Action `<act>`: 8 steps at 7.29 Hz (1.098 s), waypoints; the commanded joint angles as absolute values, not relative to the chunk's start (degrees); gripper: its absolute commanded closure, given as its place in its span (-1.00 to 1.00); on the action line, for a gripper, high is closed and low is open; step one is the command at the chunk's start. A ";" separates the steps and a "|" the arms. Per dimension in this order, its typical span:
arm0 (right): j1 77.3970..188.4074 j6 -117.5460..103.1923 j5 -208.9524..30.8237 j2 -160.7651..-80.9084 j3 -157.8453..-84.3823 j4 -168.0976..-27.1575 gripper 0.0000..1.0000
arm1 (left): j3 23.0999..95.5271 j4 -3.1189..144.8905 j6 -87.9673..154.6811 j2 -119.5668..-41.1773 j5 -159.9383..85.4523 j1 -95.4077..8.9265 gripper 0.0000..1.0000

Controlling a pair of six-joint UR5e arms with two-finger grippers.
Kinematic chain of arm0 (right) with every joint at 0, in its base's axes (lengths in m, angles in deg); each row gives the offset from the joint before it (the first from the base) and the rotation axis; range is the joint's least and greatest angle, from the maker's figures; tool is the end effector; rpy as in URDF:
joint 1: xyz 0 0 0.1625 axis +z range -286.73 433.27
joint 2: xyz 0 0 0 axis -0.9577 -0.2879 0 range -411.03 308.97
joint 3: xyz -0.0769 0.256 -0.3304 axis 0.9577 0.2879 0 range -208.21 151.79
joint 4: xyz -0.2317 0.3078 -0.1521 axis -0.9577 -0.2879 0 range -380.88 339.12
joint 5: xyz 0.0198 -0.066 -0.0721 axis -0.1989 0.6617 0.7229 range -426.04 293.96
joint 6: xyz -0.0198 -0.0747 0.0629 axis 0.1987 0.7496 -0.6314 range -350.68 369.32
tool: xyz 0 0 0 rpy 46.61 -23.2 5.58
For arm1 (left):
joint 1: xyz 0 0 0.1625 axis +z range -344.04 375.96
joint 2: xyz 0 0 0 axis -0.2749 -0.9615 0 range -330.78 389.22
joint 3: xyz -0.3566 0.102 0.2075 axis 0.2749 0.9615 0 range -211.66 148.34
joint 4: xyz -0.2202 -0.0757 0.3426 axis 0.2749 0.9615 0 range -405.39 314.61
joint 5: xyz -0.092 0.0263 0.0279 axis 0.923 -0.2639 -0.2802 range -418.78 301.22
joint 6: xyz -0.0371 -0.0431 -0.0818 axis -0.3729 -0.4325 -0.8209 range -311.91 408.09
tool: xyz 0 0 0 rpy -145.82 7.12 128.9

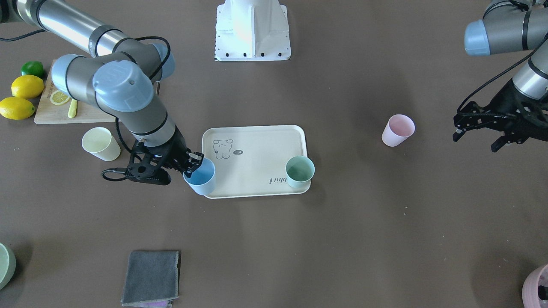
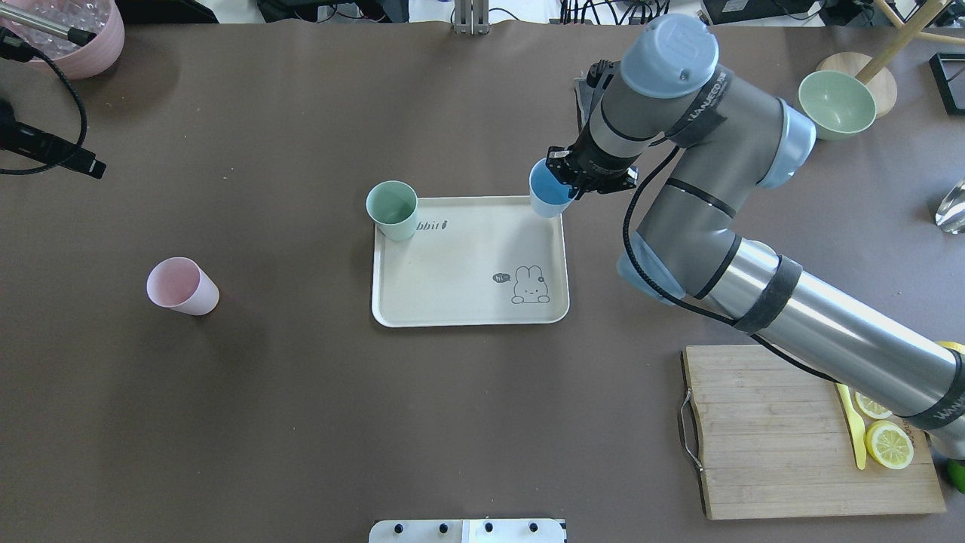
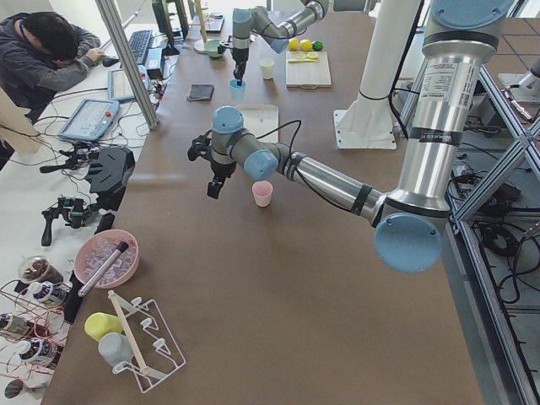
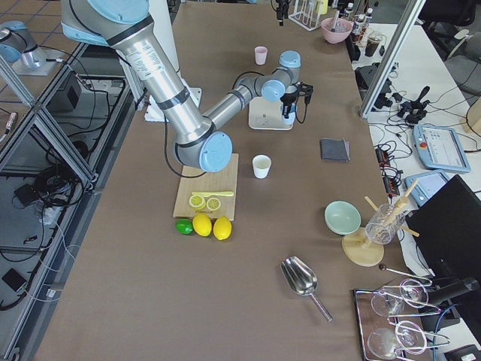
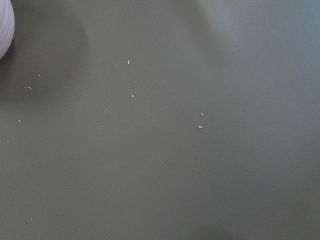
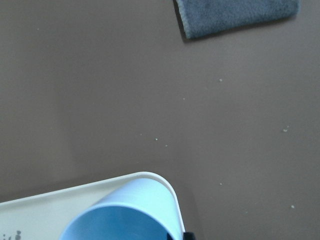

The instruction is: Place all cups on tray

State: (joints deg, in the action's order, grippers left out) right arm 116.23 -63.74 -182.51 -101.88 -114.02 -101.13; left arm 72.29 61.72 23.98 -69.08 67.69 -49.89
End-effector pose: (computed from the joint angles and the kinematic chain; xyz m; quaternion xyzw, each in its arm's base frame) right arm -0.4688 -0.5580 0.2606 0.0014 -0.4266 0.1178 0.8968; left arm 0.1584 -0.5342 0.4334 0.1715 0.3996 0.1057 0.8943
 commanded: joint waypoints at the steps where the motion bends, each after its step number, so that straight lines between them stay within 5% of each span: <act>1: 114.32 -64.42 -181.88 -100.34 -111.27 -100.86 0.78 | 72.41 62.01 23.74 -68.95 67.61 -49.79 -0.97; 2: 114.40 -63.81 -181.36 -100.34 -111.18 -100.60 -0.21 | 72.49 62.01 23.74 -68.95 67.61 -49.79 -0.97; 3: 114.40 -63.63 -180.57 -99.55 -111.26 -100.60 -0.99 | 72.49 62.27 22.26 -68.86 67.61 -49.09 -0.97; 8: 125.62 -52.78 -188.28 -102.61 -126.42 -112.39 -1.00 | 71.79 78.86 5.58 -59.56 62.71 -36.20 -0.95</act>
State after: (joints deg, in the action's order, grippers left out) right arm 122.21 -57.92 -185.64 -101.05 -120.98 -105.98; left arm 71.88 75.29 9.98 -61.17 65.03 -40.14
